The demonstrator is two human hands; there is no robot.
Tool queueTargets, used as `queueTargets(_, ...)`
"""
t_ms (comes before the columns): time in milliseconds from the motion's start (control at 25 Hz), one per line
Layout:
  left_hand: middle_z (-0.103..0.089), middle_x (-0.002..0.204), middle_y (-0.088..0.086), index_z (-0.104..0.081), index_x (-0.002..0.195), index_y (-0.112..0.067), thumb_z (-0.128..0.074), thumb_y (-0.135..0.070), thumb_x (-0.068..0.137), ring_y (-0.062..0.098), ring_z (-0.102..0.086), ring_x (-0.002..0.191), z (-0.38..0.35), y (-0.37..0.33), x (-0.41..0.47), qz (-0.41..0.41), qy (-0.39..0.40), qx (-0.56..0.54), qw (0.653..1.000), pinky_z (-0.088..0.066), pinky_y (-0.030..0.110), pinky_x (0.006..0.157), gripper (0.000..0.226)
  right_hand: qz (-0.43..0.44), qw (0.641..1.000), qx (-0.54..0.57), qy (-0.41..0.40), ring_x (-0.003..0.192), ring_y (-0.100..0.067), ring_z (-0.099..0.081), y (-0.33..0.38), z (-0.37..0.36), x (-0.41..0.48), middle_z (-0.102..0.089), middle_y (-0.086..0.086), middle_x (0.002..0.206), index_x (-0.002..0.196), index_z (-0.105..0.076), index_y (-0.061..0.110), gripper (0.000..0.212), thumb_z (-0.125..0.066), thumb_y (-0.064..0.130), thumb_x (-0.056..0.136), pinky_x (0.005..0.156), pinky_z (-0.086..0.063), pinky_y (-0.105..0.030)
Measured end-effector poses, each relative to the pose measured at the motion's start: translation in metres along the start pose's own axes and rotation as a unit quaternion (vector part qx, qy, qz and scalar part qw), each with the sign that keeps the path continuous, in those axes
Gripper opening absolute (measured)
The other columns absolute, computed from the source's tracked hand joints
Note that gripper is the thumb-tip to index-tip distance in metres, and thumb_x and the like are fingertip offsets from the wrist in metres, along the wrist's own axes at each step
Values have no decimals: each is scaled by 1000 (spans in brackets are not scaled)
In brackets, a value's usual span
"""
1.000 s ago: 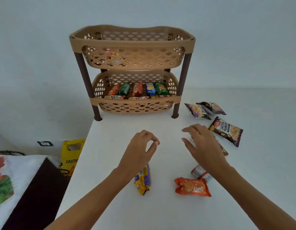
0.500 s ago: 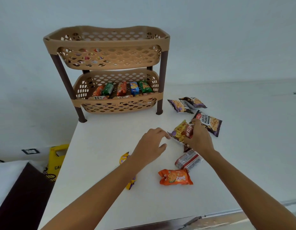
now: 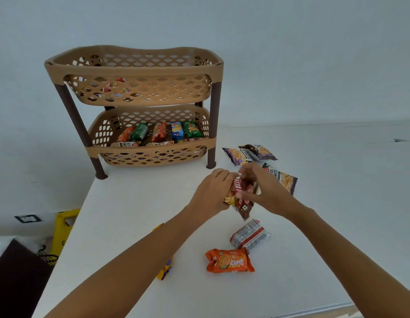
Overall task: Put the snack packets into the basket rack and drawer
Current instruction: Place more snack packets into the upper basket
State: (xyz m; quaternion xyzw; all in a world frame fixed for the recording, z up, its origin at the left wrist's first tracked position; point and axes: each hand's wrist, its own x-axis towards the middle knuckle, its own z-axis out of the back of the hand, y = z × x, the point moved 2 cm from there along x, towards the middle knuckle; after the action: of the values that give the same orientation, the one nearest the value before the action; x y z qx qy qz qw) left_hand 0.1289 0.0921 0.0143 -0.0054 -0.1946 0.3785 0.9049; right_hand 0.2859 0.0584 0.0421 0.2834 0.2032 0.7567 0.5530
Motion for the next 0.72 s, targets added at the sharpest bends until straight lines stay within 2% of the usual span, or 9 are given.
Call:
queueTargets(80,-54,129,6,-43,134,-14,-74,-30,72,22,-43,124,2,8,-1,36,-11,-20,999,-40,32,99,71,-10,998,8,-60,102,-15,-57,-14,10,8,-58,1,110,114,-46,25,42,-60,48,82,78,-45,-20)
queueTargets(160,-52,132,5,-40,135,-18,-73,-33,73,21,-41,126,7,17,-3,64,-16,-22,998,-41,32,97,72,-47,991,-49,-112,110,-22,-54,-39,19,16,-57,-7,121,123,-47,14,53,-59,48,83,87,-45,-31)
queueTargets(200,-52,132,4,-40,135,-18,-73,-33,73,20,-41,125,11,22,-4,74,-21,-22,997,-43,32,95,72,-72,986,-100,-111,116,-26,-50,-53,22,20,-53,-10,128,127,-45,13,57,-62,45,84,92,-44,-37)
queueTargets(280,-51,131,4,-38,136,-20,-73,-33,72,21,-44,122,21,30,-5,106,-36,-31,993,-46,33,89,74,-140,968,-206,-41,127,-32,-38,-85,25,25,-42,-15,140,137,-37,15,69,-67,44,81,101,-37,-44)
queueTargets(360,-49,133,2,-34,138,-23,-73,-37,72,22,-49,119,29,38,-4,151,-45,-42,987,-48,34,86,78,-210,933,-288,54,134,-35,-29,-111,24,24,-31,-17,148,144,-26,19,85,-66,52,77,106,-30,-46)
queueTargets(440,-47,138,1,-30,141,-24,-73,-42,73,23,-50,121,34,46,0,182,-35,-45,982,-48,37,91,82,-230,912,-330,86,130,-34,-35,-128,18,19,-34,-16,144,146,-20,22,85,-63,54,79,105,-33,-45)
queueTargets(560,-46,140,3,-28,143,-24,-71,-47,74,23,-46,126,41,53,4,209,-28,-56,976,-45,40,96,85,-188,915,-355,21,109,-29,-52,-129,19,24,-52,-11,125,141,-28,21,67,-60,37,84,88,-46,-39)
queueTargets(720,-49,137,4,-31,142,-21,-71,-46,74,22,-47,124,60,56,8,204,-58,-81,974,-46,39,98,83,-140,936,-320,-47,99,-27,-60,-104,29,34,-62,-9,117,136,-35,15,59,-62,29,84,79,-46,-36)
